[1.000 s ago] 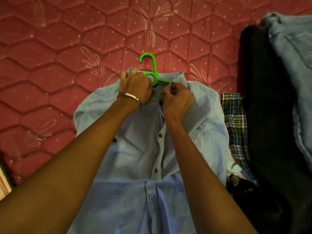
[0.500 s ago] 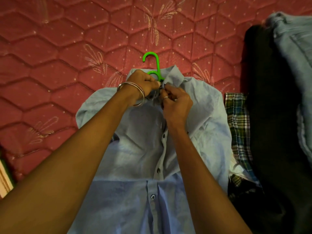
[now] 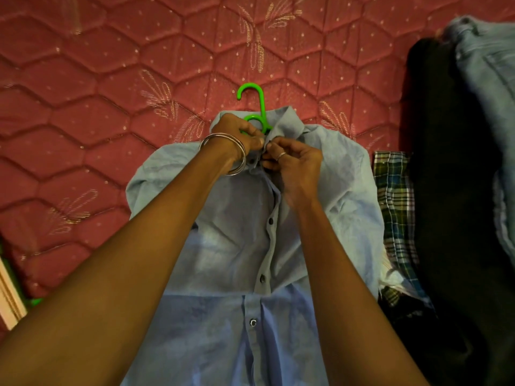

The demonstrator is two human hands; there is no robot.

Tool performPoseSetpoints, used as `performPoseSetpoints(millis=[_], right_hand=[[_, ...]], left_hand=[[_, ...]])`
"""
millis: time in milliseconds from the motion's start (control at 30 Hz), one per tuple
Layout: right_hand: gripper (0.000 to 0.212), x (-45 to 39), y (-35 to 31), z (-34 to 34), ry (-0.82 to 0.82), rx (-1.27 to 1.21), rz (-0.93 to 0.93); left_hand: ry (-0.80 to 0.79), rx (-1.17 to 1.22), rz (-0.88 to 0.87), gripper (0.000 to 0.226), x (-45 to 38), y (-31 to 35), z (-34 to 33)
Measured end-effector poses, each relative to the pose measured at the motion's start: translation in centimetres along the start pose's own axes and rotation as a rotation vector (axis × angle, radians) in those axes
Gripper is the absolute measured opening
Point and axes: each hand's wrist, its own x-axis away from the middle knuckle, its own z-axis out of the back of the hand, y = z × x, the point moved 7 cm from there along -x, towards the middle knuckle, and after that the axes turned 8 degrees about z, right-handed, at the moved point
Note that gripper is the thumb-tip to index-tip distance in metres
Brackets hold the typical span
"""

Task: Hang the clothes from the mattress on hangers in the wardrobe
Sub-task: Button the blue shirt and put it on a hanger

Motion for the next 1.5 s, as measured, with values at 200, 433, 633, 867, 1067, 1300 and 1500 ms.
performPoseSetpoints(millis=[200,433,633,867,1067,1300,1500], right_hand=[[0.023,0.0,0.0,-0.1,-0.112,-0.007,-0.052],[0.019,-0.8,-1.0,-0.4,-0.117,0.378,0.109],[0.015,0.3,-1.7,-0.2,-0.065,0.591,0.344],[0.007,1.0,-1.3,-0.7,-0.095,0.546,0.352],[0.009,0.7,-1.3,0.1,-0.119,0.53,0.308],[0.014,-0.5,-1.6,0.6,-0.258,0.379,0.167],[0.011,-0.2,-2.9,1.0,-0.207,0.511,0.279]], left_hand=[[0.029,0.081,0.031,0.043,-0.5,-0.4,0.0],[0.124,-0.099,0.095,0.021,-1.2,-1.0,0.2],[0.036,0.115,0.095,0.035,0.5,-0.5,0.0],[0.145,0.088,0.103,0.036,-0.1,-1.8,0.0],[0.063,-0.206,-0.099,0.046,0.1,0.2,-0.9],[0.117,-0.102,-0.162,0.034,0.6,0.4,-0.2],[0.065,-0.11,-0.15,0.042,1.1,0.0,-0.6]])
